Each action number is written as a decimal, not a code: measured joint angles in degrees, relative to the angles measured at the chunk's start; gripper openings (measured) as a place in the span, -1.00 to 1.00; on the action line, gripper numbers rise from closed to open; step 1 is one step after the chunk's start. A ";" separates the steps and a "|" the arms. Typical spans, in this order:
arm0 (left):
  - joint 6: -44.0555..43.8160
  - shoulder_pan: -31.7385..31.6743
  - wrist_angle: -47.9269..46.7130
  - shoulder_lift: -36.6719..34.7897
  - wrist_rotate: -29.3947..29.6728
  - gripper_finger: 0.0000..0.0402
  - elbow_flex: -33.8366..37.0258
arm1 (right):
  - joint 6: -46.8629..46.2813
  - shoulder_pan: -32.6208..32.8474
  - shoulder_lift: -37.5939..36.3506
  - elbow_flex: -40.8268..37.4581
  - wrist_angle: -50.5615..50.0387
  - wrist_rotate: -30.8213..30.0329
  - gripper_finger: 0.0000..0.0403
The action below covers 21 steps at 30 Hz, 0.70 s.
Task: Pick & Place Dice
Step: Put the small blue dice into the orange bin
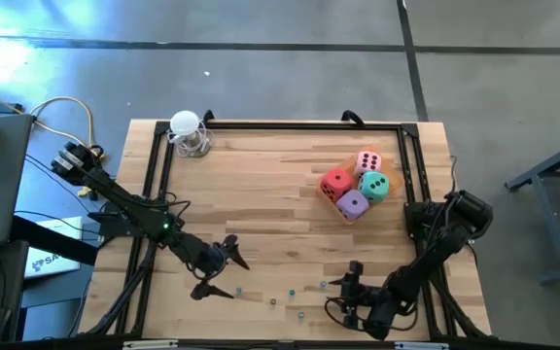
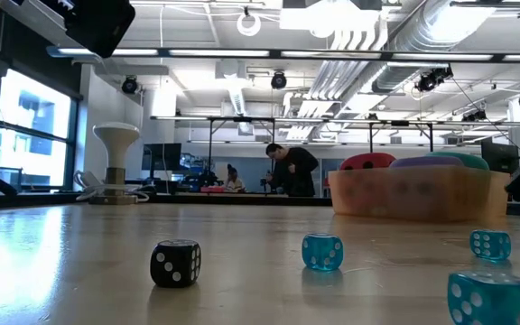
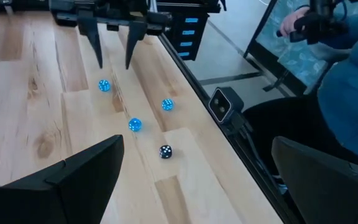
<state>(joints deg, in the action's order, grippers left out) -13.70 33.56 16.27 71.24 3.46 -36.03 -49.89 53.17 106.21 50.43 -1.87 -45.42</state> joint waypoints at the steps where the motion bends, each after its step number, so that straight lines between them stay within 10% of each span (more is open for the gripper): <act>1: -0.49 0.00 -0.01 0.00 0.00 0.99 0.00 | -1.52 -0.16 0.32 0.00 -0.19 -0.50 -0.07; 21: 2.76 -3.68 -1.75 0.02 0.02 0.99 0.04 | -10.05 -0.54 9.10 0.26 -1.20 -4.86 -0.07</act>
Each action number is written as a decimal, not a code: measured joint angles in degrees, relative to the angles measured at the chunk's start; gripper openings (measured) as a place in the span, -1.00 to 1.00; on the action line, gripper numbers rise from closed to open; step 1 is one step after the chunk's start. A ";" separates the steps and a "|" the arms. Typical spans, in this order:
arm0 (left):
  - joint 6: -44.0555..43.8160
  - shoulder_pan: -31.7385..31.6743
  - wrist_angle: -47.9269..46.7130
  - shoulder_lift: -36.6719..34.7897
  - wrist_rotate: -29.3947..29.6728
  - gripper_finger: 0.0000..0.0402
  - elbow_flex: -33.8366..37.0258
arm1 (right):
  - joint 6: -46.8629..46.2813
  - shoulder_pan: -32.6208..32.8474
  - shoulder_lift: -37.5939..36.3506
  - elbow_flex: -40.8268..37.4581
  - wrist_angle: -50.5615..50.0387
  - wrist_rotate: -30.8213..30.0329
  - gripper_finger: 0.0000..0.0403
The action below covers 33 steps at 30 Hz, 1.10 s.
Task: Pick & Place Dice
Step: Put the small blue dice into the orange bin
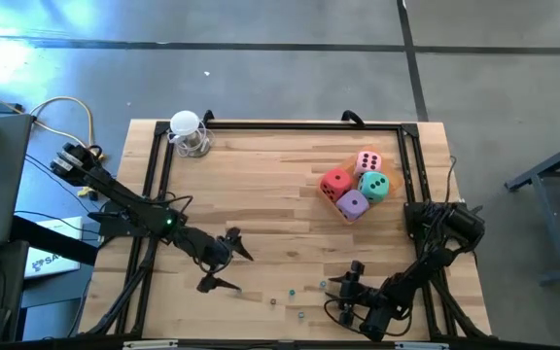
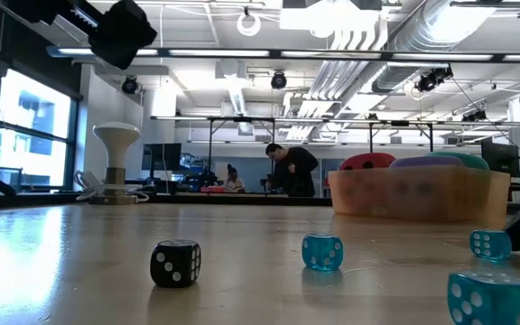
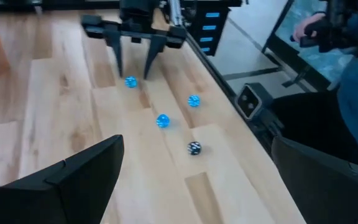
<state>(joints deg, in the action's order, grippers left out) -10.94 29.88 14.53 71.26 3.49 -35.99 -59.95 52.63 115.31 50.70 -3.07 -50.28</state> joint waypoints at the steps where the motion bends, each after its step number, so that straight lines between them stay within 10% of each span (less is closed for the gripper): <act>1: -0.02 -0.31 0.00 0.00 0.00 0.99 0.00 | -0.18 -0.04 0.32 0.00 0.02 -0.35 -0.07; 33: 2.33 -1.11 -0.38 0.00 -0.05 0.99 0.20 | 1.74 -4.20 0.85 -0.11 1.56 2.64 -0.17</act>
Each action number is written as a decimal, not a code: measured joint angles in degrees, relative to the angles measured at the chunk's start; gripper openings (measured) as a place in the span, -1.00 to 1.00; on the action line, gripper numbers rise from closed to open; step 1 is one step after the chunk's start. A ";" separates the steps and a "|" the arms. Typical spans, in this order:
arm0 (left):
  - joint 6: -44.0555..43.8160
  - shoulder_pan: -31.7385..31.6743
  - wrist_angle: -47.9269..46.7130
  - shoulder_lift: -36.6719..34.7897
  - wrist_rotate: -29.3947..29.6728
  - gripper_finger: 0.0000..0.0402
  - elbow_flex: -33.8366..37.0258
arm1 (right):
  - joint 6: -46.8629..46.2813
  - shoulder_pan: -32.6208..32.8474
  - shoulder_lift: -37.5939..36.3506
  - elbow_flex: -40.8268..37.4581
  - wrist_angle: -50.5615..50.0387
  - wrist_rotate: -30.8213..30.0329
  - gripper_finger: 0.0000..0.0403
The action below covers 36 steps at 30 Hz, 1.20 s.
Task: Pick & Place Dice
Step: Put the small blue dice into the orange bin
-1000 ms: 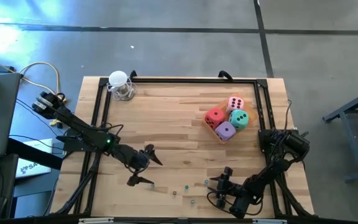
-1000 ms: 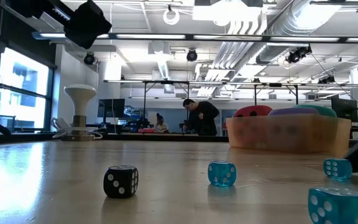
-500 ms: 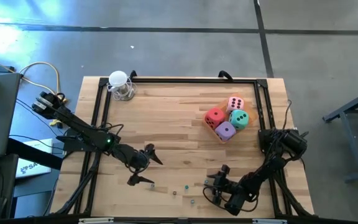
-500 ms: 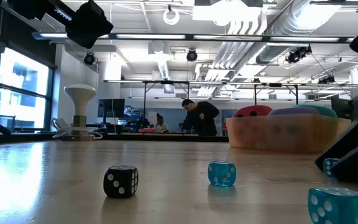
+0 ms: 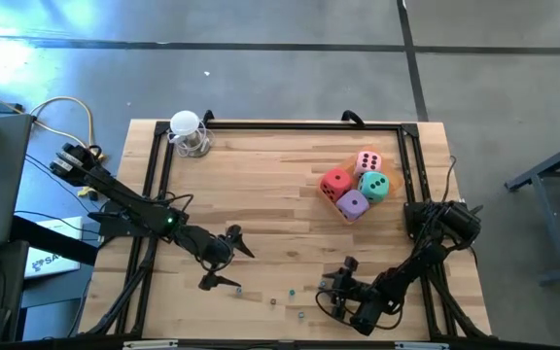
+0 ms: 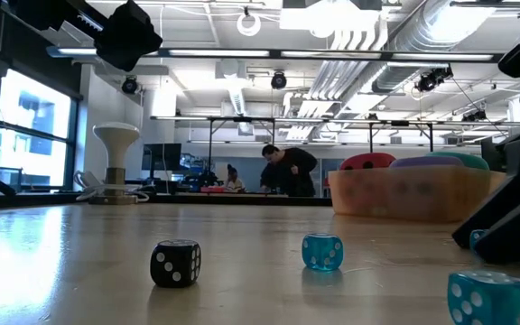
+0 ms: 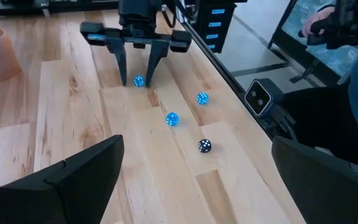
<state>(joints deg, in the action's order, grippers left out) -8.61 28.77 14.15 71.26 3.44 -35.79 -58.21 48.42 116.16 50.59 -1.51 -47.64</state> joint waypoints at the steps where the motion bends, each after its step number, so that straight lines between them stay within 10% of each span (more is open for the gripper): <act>1: -0.01 0.00 -0.01 0.00 0.00 0.99 0.00 | 0.05 0.00 0.00 0.00 0.06 0.06 -0.20; 21: -0.42 0.00 -0.04 0.00 -0.02 0.99 0.00 | 1.42 -0.08 -0.77 -0.18 0.71 0.35 -0.71; 36: -0.39 0.02 0.00 0.53 0.00 0.99 0.00 | 4.63 -9.24 -26.44 -0.39 -26.09 -10.61 -0.71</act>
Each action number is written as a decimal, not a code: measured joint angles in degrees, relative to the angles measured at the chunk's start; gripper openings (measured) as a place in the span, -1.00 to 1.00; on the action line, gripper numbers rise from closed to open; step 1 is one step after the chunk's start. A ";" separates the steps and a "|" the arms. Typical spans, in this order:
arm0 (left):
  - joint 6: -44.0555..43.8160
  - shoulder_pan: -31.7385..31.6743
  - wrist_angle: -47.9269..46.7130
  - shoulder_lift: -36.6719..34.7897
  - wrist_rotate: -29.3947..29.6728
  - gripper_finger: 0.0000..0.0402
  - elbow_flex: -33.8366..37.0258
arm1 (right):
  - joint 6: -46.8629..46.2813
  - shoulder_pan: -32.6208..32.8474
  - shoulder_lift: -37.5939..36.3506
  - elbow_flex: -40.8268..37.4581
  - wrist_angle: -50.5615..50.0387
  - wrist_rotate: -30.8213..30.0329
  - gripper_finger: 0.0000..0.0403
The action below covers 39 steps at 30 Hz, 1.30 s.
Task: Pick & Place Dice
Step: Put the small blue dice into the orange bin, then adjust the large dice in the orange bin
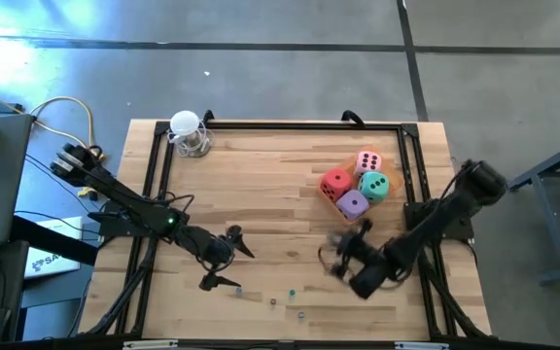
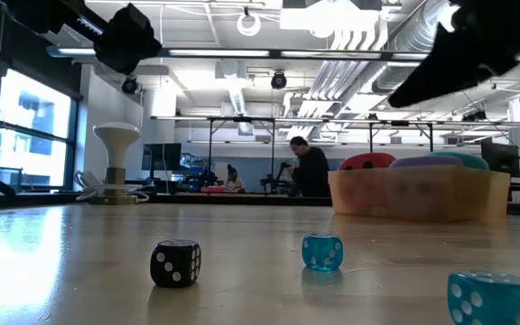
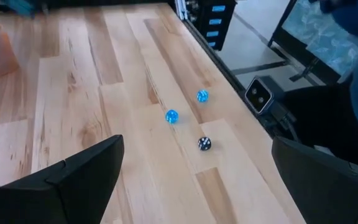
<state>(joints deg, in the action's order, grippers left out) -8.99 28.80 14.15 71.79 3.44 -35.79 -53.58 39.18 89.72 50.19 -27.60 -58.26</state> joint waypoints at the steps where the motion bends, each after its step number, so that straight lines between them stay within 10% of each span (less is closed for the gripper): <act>1: -0.04 0.00 -0.10 0.24 -0.12 0.99 0.00 | -2.12 -1.01 -2.03 0.00 -3.90 -0.82 -0.71; 11: -0.88 0.00 1.43 5.27 -0.35 0.99 0.00 | -23.15 -13.80 -12.11 0.07 -34.55 2.16 -0.72; 26: 0.11 -0.09 5.91 5.61 -0.42 0.99 0.00 | -16.66 -31.72 -7.90 0.15 -33.13 10.08 -0.64; 39: -0.04 0.26 5.81 5.61 -0.56 0.99 0.00 | -16.57 -32.96 -7.78 0.17 -31.68 14.90 -0.09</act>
<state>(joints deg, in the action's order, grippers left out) -9.04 29.06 19.97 77.41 2.89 -35.79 -70.15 6.22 81.93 50.37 -59.29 -43.35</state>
